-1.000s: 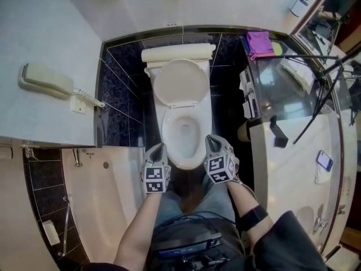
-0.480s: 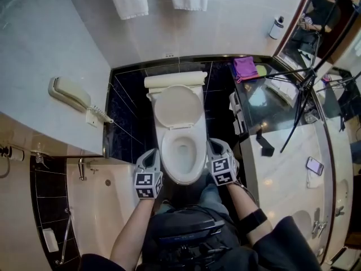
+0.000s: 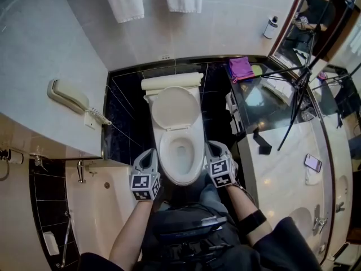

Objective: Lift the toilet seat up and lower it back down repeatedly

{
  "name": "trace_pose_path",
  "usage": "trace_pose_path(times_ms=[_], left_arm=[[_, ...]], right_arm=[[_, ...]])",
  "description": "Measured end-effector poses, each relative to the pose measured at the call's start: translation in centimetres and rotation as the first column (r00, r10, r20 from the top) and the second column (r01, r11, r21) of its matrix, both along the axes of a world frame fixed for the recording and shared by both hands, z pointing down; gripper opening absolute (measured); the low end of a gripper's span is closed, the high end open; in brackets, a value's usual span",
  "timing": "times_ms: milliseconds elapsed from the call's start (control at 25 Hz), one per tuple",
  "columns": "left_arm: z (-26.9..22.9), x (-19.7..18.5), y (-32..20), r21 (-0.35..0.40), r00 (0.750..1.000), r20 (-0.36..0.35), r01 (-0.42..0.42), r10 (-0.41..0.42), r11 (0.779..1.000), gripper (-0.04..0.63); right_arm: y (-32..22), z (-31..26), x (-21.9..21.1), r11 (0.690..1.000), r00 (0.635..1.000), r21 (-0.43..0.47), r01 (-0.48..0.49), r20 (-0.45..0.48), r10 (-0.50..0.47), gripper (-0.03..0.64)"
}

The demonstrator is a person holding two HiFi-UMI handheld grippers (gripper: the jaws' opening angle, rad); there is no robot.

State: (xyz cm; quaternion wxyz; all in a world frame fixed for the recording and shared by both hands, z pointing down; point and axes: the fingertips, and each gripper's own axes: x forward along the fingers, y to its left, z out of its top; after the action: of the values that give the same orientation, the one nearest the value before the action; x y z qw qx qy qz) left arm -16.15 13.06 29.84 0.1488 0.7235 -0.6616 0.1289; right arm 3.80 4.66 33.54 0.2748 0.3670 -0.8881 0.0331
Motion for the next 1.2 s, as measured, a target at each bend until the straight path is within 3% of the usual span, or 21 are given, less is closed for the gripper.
trace_pose_path(times_ms=[480, 720, 1000, 1200], left_arm=[[1.4, 1.0, -0.7, -0.018, 0.999, 0.014, -0.046, 0.046, 0.999, 0.0], [3.6, 2.5, -1.7, -0.055, 0.994, 0.031, -0.107, 0.108, 0.993, 0.0], [8.8, 3.5, -2.8, -0.101, 0.985, 0.072, -0.15, 0.157, 0.983, 0.0], [15.1, 3.8, -3.4, -0.14, 0.981, 0.082, -0.163, 0.175, 0.977, 0.0]], right_arm=[[-0.9, 1.6, 0.8, 0.997, 0.998, -0.037, -0.062, 0.013, 0.063, 0.03], [-1.3, 6.0, 1.8, 0.972, 0.988, -0.199, -0.123, 0.067, 0.138, 0.155], [-0.9, 15.6, 3.7, 0.89, 0.959, -0.407, -0.205, 0.098, 0.266, 0.199], [0.0, 24.1, 4.4, 0.78, 0.919, -0.57, -0.259, 0.103, 0.38, 0.206]])
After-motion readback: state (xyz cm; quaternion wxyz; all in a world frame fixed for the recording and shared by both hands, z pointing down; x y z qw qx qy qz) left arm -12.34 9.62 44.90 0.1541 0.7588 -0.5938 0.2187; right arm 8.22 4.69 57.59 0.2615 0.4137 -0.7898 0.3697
